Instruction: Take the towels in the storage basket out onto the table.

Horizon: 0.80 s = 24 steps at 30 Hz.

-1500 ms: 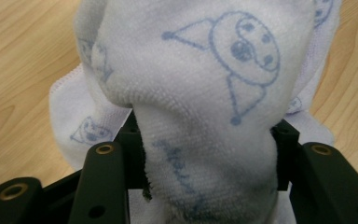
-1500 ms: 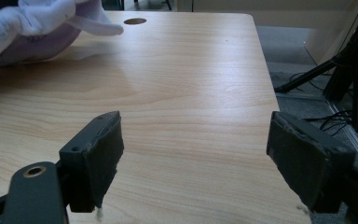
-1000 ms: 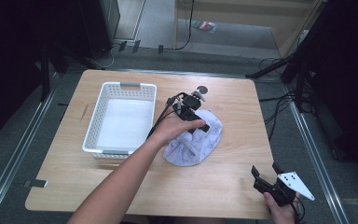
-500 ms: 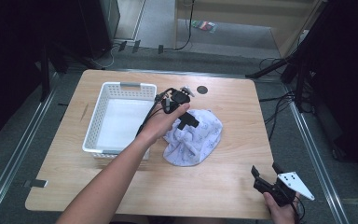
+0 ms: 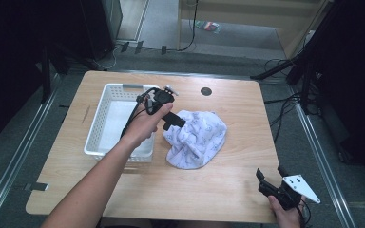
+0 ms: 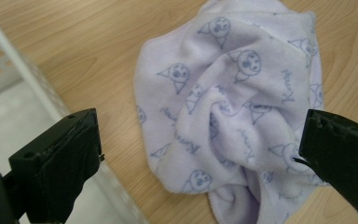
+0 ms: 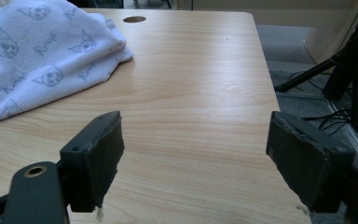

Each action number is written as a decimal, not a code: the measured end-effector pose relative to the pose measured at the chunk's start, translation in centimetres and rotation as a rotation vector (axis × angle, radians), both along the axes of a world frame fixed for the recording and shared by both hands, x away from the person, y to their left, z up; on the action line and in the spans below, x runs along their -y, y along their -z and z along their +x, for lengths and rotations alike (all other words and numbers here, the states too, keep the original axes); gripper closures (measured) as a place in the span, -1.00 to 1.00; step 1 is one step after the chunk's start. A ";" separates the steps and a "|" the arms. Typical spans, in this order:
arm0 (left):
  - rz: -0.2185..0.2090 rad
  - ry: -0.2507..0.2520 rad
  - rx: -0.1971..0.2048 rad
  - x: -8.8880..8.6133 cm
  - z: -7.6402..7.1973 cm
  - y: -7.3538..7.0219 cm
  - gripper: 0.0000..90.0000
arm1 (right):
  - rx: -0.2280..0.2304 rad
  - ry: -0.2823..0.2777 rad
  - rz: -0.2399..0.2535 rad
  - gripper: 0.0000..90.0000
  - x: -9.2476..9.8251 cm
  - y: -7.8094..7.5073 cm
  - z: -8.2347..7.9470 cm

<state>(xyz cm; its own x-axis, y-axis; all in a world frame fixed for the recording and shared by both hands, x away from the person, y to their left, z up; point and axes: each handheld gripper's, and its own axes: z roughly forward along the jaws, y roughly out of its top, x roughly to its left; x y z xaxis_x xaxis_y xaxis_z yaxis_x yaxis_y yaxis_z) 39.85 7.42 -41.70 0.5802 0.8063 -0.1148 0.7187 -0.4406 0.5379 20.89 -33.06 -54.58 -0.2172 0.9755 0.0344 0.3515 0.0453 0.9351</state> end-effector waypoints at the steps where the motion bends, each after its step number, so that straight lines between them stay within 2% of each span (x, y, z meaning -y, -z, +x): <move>1: 0.004 -0.004 0.002 -0.4 0.0 -0.1 -1.00 | -0.001 0.000 0.000 -0.57 0.0 0.0 0.0; 8: 0.001 -0.041 0.019 -3.4 -0.4 -0.4 -1.00 | -0.004 0.001 -0.002 -0.57 0.0 0.0 0.0; 9: -0.002 -0.056 0.025 -4.2 -0.4 -0.4 -1.00 | -0.004 0.001 -0.002 -0.57 0.0 0.0 0.0; 10: -0.002 -0.056 0.025 -4.2 -0.4 -0.4 -1.00 | -0.004 0.001 -0.002 -0.57 0.0 0.0 0.0; 18: -0.011 -0.105 0.041 -7.8 -0.9 -0.8 -1.00 | -0.006 0.001 -0.003 -0.57 0.0 0.0 0.1; 24: -0.014 -0.127 0.042 -9.4 -1.2 -0.7 -1.00 | -0.006 0.001 -0.006 -0.57 0.0 0.0 0.1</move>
<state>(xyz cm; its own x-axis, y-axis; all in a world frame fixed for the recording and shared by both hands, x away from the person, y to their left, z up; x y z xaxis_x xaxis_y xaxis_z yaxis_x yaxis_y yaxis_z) 38.65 16.85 -41.02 0.4779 0.8722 -0.1042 0.7451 -0.3396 0.5740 20.98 -33.06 -54.57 -0.2163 0.9759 0.0294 0.3570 0.0510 0.9327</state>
